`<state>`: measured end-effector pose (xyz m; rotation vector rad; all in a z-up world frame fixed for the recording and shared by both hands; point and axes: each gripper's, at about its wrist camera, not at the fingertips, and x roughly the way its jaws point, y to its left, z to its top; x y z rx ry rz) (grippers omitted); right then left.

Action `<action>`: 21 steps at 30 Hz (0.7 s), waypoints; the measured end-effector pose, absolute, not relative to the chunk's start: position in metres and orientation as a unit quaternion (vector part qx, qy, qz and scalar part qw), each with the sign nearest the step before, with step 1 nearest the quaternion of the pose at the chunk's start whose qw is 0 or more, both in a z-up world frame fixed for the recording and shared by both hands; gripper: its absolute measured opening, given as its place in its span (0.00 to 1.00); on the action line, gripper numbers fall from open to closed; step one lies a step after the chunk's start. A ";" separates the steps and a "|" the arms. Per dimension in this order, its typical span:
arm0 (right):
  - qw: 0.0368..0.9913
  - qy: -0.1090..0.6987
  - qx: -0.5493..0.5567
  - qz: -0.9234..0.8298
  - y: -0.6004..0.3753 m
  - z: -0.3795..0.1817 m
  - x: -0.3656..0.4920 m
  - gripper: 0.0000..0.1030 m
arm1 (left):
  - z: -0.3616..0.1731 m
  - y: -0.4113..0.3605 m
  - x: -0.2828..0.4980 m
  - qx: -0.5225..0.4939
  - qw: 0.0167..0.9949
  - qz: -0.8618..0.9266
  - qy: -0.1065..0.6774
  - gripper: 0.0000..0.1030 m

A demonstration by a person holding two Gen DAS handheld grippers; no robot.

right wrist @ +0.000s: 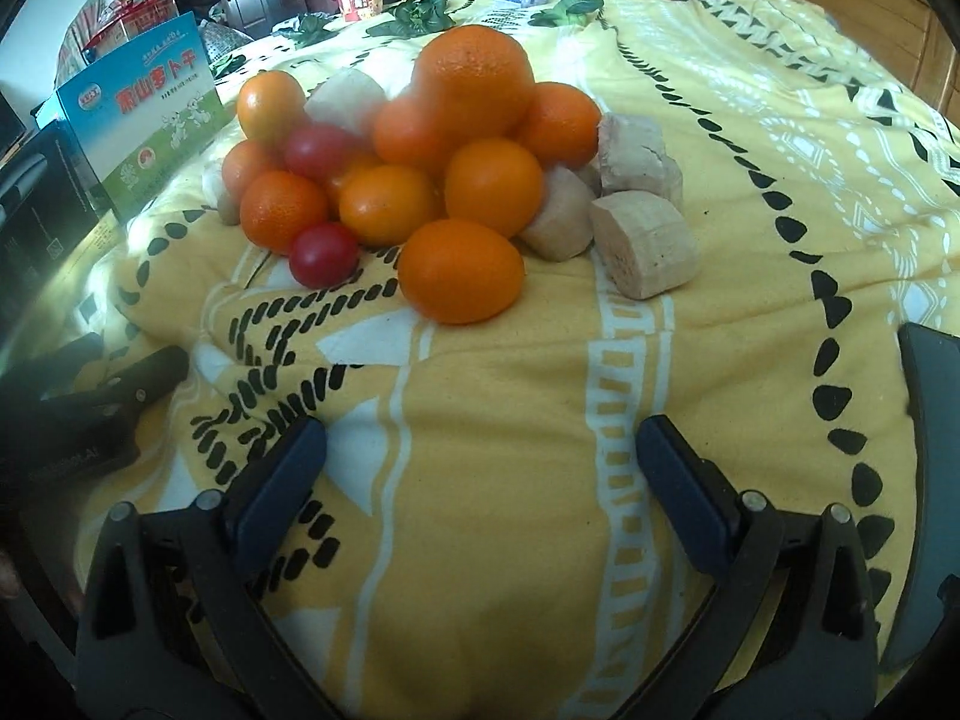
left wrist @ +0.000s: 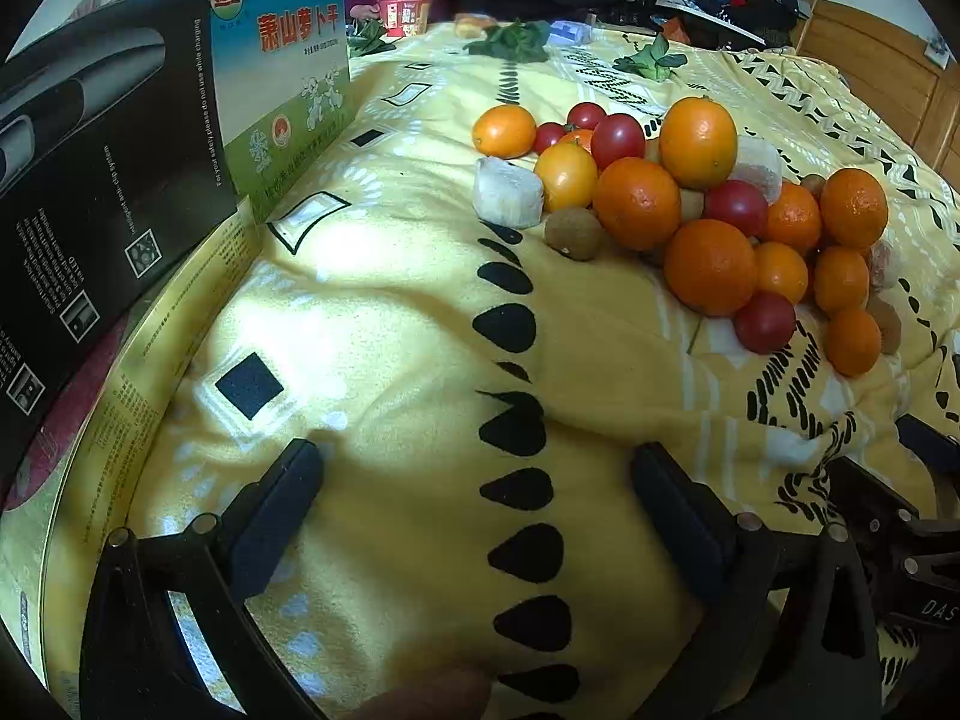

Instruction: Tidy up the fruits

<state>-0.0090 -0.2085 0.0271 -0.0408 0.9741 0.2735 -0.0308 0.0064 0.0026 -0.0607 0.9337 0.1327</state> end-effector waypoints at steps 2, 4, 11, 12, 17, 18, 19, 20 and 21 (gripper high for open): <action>0.874 0.467 -0.021 0.130 -0.208 0.027 -0.007 1.00 | 0.002 0.006 -0.030 -0.029 0.890 0.064 0.450 1.00; 0.874 0.467 -0.021 0.130 -0.208 0.027 -0.007 1.00 | 0.002 0.007 -0.029 -0.029 0.890 0.064 0.450 1.00; 0.874 0.467 -0.021 0.130 -0.208 0.027 -0.008 1.00 | 0.002 0.006 -0.029 -0.028 0.890 0.064 0.450 1.00; 0.874 0.467 -0.022 0.130 -0.208 0.027 -0.008 1.00 | 0.002 0.006 -0.028 -0.027 0.890 0.065 0.451 1.00; 0.874 0.467 -0.022 0.130 -0.208 0.027 -0.008 1.00 | 0.002 0.006 -0.028 -0.027 0.890 0.064 0.451 1.00; 0.874 0.467 -0.022 0.130 -0.207 0.027 -0.008 1.00 | 0.002 0.006 -0.028 -0.027 0.890 0.064 0.451 1.00; 0.874 0.467 -0.022 0.130 -0.207 0.027 -0.008 1.00 | 0.002 0.006 -0.027 -0.027 0.890 0.064 0.451 1.00; 0.874 0.467 -0.022 0.130 -0.207 0.027 -0.008 1.00 | 0.002 0.005 -0.027 -0.027 0.890 0.064 0.451 1.00; 0.874 0.467 -0.022 0.130 -0.208 0.027 -0.008 1.00 | 0.002 0.006 -0.028 -0.027 0.890 0.064 0.451 1.00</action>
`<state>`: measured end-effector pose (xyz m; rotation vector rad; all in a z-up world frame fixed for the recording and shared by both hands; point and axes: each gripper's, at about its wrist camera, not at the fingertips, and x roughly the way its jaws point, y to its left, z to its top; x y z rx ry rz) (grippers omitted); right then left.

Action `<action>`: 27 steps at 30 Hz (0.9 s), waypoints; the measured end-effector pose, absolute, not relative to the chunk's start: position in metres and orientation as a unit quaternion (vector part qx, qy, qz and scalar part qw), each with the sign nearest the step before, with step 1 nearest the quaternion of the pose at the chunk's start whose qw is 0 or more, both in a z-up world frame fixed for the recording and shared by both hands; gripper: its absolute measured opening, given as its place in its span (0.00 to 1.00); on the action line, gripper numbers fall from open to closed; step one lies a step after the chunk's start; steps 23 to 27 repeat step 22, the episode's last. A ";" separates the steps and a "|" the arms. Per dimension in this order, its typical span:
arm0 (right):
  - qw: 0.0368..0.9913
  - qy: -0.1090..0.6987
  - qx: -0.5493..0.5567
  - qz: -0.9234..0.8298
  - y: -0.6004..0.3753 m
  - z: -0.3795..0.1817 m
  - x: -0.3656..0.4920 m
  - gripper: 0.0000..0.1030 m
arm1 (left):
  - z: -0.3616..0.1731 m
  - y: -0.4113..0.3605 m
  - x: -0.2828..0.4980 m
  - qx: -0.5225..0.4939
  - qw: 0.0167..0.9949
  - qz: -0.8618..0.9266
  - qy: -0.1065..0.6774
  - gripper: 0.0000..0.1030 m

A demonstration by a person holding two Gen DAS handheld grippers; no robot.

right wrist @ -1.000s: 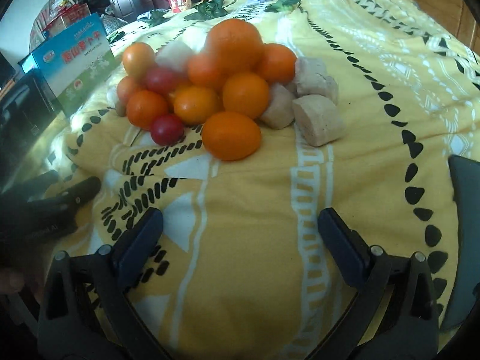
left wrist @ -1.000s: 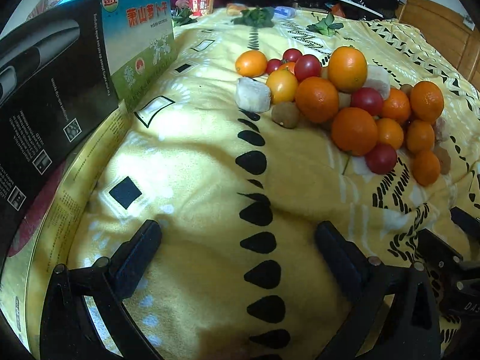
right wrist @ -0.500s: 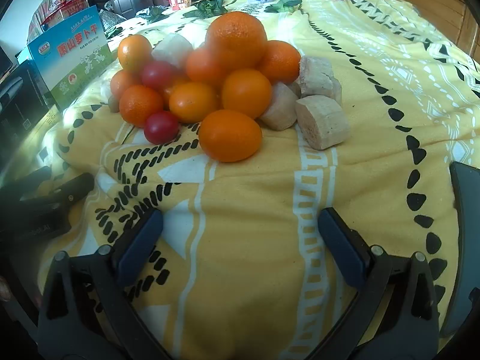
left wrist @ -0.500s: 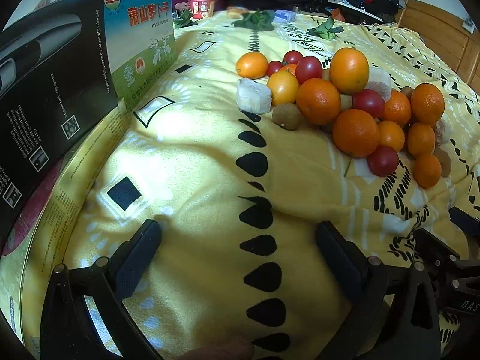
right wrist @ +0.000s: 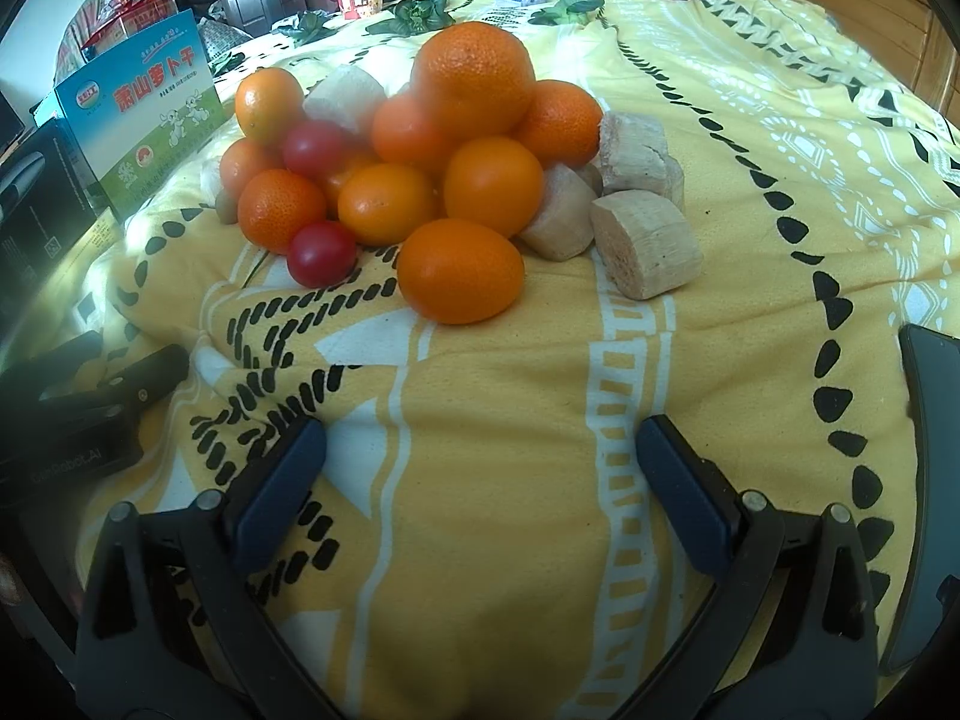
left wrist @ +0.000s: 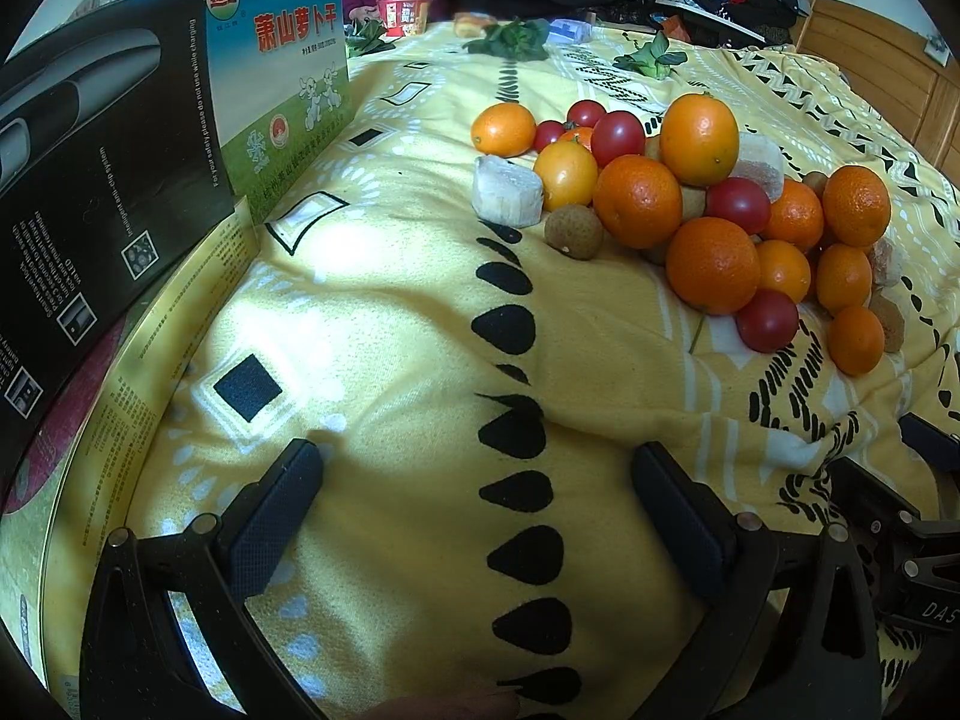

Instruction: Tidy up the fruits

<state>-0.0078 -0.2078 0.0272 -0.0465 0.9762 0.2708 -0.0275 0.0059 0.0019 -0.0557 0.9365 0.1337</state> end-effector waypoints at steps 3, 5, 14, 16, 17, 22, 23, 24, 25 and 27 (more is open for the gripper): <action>0.874 0.468 -0.022 0.130 -0.207 0.026 -0.006 1.00 | 0.002 0.006 -0.028 -0.027 0.890 0.064 0.451 1.00; 0.874 0.468 -0.022 0.130 -0.207 0.027 -0.006 1.00 | 0.002 0.006 -0.028 -0.027 0.890 0.064 0.451 1.00; 0.874 0.468 -0.023 0.129 -0.207 0.026 -0.006 1.00 | 0.001 0.006 -0.027 -0.025 0.890 0.064 0.452 1.00; 0.874 0.468 -0.023 0.129 -0.207 0.026 -0.006 1.00 | 0.001 0.006 -0.027 -0.026 0.890 0.064 0.452 1.00; 0.874 0.468 -0.023 0.129 -0.207 0.026 -0.006 1.00 | 0.001 0.006 -0.027 -0.025 0.890 0.064 0.452 1.00; 0.874 0.468 -0.023 0.129 -0.206 0.027 -0.006 1.00 | 0.001 0.007 -0.027 -0.025 0.890 0.064 0.450 1.00; 0.874 0.468 -0.023 0.129 -0.206 0.027 -0.006 1.00 | 0.001 0.007 -0.027 -0.025 0.890 0.064 0.450 1.00; 0.874 0.468 -0.023 0.129 -0.206 0.027 -0.006 1.00 | 0.001 0.007 -0.027 -0.025 0.890 0.064 0.450 1.00; 0.874 0.468 -0.023 0.129 -0.206 0.027 -0.006 1.00 | 0.001 0.007 -0.027 -0.025 0.890 0.064 0.450 1.00; 0.874 0.468 -0.023 0.129 -0.206 0.027 -0.006 1.00 | 0.001 0.007 -0.027 -0.025 0.890 0.064 0.450 1.00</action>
